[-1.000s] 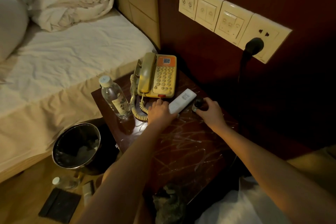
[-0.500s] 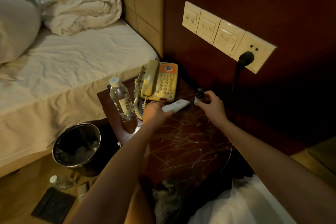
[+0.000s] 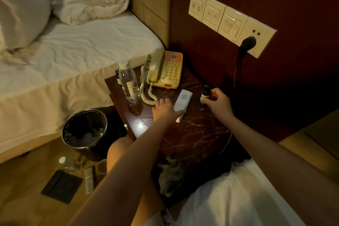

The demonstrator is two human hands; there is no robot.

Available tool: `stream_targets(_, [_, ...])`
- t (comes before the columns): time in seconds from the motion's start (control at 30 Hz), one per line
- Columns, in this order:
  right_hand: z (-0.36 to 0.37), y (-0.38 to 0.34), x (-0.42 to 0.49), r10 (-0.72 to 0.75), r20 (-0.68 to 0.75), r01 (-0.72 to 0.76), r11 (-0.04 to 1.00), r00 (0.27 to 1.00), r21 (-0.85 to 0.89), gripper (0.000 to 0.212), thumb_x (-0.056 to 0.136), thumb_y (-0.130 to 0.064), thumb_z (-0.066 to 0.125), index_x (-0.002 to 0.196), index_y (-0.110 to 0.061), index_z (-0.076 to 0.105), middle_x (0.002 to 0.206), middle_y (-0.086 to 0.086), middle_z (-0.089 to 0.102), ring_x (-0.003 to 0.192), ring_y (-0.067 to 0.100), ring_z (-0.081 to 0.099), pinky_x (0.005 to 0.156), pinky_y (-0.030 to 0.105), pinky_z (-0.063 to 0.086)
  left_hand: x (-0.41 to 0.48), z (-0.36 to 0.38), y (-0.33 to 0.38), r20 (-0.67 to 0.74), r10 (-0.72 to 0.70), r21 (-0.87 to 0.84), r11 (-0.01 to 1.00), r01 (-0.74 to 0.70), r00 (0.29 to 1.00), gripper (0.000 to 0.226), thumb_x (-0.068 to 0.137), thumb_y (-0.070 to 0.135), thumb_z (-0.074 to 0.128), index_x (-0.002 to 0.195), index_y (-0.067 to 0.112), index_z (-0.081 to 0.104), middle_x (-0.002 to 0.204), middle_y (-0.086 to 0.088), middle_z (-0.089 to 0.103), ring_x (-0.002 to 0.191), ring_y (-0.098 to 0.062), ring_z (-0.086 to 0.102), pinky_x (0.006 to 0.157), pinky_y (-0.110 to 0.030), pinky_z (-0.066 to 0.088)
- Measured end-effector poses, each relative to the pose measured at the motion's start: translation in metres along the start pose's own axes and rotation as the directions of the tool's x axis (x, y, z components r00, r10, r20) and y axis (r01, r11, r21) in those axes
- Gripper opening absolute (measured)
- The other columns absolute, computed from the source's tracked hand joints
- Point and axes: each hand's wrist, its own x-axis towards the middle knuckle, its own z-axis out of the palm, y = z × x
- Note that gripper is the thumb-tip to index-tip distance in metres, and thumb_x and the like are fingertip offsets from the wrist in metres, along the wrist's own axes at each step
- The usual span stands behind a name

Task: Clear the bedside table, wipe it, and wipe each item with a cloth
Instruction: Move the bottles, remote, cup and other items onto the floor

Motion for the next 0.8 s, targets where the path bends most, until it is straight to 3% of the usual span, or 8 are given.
stream_targets(0.1, [-0.005, 0.009, 0.002, 0.018, -0.001, -0.018, 1.0, 1.0, 0.011, 0.021, 0.081, -0.027, 0.072, 0.096, -0.016, 0.062, 0.093, 0.0, 0.066, 0.087, 0.015, 0.063, 0.079, 0.04, 0.052, 0.005, 0.016, 0.015, 0.016, -0.029, 0.08, 0.996, 0.027, 0.999, 0.092, 0.077, 0.069, 0.061, 0.139, 0.005, 0.037, 0.14, -0.014, 0.04, 0.131, -0.032, 0.035, 0.105, -0.045, 0.031])
stream_targets(0.33, [-0.009, 0.024, 0.008, 0.017, 0.01, -0.017, 1.0, 1.0, 0.016, 0.022, 0.081, -0.026, 0.073, 0.097, -0.016, 0.062, 0.093, -0.004, 0.066, 0.086, 0.009, 0.062, 0.077, 0.032, 0.051, 0.018, 0.031, 0.021, -0.102, -0.043, 0.097, 0.994, 0.053, 0.994, 0.072, 0.08, 0.055, 0.064, 0.127, 0.003, 0.05, 0.127, -0.014, 0.049, 0.118, -0.033, 0.047, 0.098, -0.042, 0.036])
stream_targets(0.5, [-0.011, 0.017, 0.004, 0.0, 0.014, 0.0, 1.0, 1.0, 0.025, 0.023, 0.082, -0.027, 0.072, 0.099, -0.016, 0.062, 0.095, -0.003, 0.066, 0.088, 0.01, 0.063, 0.078, 0.033, 0.052, 0.021, 0.017, 0.011, -0.057, -0.102, -0.16, 0.983, 0.092, 0.993, 0.065, 0.077, 0.058, 0.066, 0.116, 0.007, 0.058, 0.117, -0.01, 0.052, 0.104, -0.03, 0.055, 0.093, -0.044, 0.044])
stream_targets(0.63, [-0.016, -0.002, 0.001, -0.028, 0.008, 0.027, 0.998, 1.0, 0.051, 0.022, 0.082, -0.025, 0.071, 0.099, -0.013, 0.062, 0.095, 0.002, 0.066, 0.089, 0.015, 0.063, 0.08, 0.039, 0.052, 0.011, 0.003, -0.002, -0.025, -0.11, -0.327, 0.94, 0.096, 0.994, 0.061, 0.075, 0.057, 0.069, 0.111, 0.008, 0.063, 0.104, -0.008, 0.063, 0.087, -0.024, 0.062, 0.074, -0.041, 0.054])
stream_targets(0.7, [-0.018, -0.015, -0.002, -0.05, -0.013, 0.051, 0.997, 0.999, 0.066, 0.023, 0.083, -0.023, 0.071, 0.1, -0.011, 0.061, 0.096, 0.003, 0.066, 0.09, 0.017, 0.063, 0.08, 0.041, 0.051, 0.002, -0.008, -0.008, -0.015, -0.104, -0.475, 0.876, 0.084, 0.994, 0.049, 0.079, 0.049, 0.071, 0.106, 0.007, 0.067, 0.089, -0.006, 0.068, 0.076, -0.021, 0.064, 0.064, -0.035, 0.054])
stream_targets(0.8, [-0.017, -0.036, -0.01, -0.071, -0.025, 0.072, 0.996, 0.997, 0.056, 0.024, 0.084, -0.02, 0.071, 0.102, -0.008, 0.06, 0.098, 0.001, 0.064, 0.093, 0.016, 0.061, 0.078, 0.032, 0.048, -0.015, -0.022, -0.017, 0.036, -0.175, -0.701, 0.698, 0.15, 0.984, 0.034, 0.085, 0.037, 0.071, 0.081, 0.003, 0.067, 0.064, -0.004, 0.058, 0.056, -0.015, 0.054, 0.047, -0.022, 0.042])
